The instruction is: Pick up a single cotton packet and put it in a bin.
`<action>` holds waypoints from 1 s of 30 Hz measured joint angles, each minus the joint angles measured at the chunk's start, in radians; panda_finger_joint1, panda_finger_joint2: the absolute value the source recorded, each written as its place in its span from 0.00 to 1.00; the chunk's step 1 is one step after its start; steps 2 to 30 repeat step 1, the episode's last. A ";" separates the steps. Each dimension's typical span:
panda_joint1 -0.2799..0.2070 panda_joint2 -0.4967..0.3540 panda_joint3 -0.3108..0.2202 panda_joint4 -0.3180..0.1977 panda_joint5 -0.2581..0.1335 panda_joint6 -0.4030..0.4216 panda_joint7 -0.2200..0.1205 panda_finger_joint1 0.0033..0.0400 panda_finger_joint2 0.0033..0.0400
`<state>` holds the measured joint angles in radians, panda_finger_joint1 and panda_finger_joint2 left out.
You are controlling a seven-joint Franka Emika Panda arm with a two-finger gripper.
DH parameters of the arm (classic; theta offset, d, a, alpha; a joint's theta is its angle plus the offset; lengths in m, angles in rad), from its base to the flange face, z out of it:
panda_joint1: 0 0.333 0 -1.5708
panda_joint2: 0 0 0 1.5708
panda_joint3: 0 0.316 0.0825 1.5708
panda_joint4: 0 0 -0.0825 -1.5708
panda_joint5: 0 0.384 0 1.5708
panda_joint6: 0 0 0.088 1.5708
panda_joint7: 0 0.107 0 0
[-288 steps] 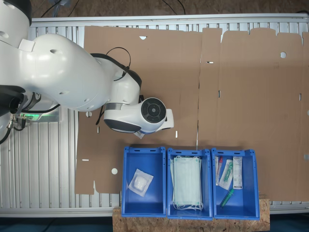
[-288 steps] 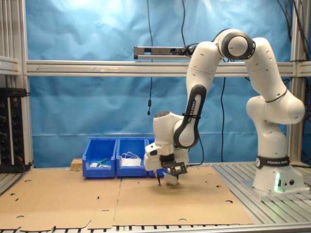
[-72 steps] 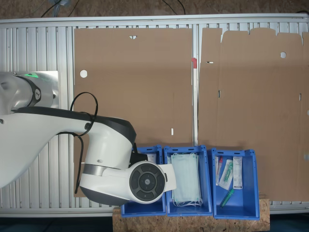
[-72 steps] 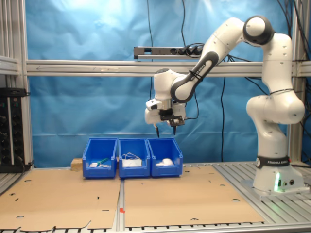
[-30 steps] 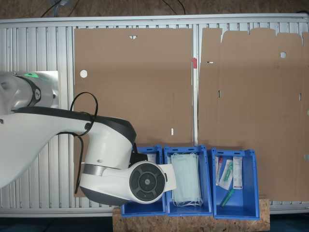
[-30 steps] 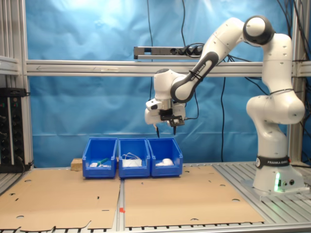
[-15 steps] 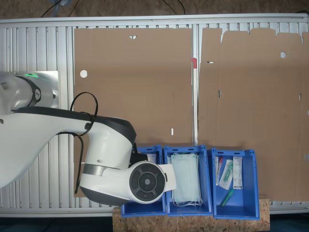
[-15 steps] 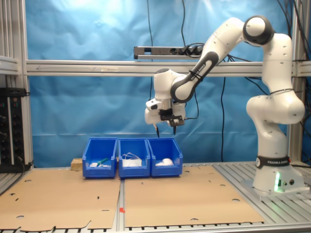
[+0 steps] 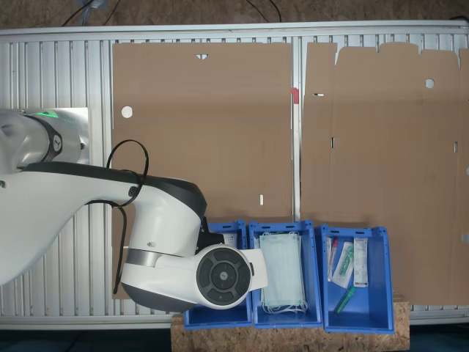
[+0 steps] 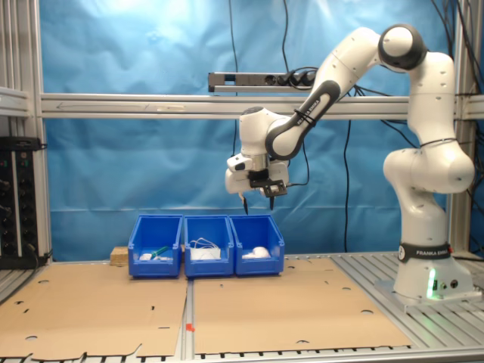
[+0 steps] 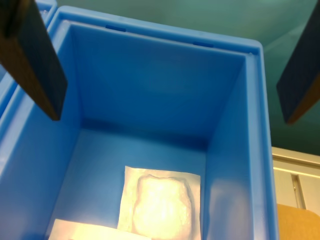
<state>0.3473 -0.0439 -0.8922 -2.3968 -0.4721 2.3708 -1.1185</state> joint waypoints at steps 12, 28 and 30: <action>0.000 0.000 0.000 0.000 0.000 0.000 0.000 1.00 1.00; 0.000 0.000 0.000 0.000 0.000 0.000 0.000 1.00 1.00; 0.000 0.000 0.000 0.000 0.000 0.000 0.000 1.00 1.00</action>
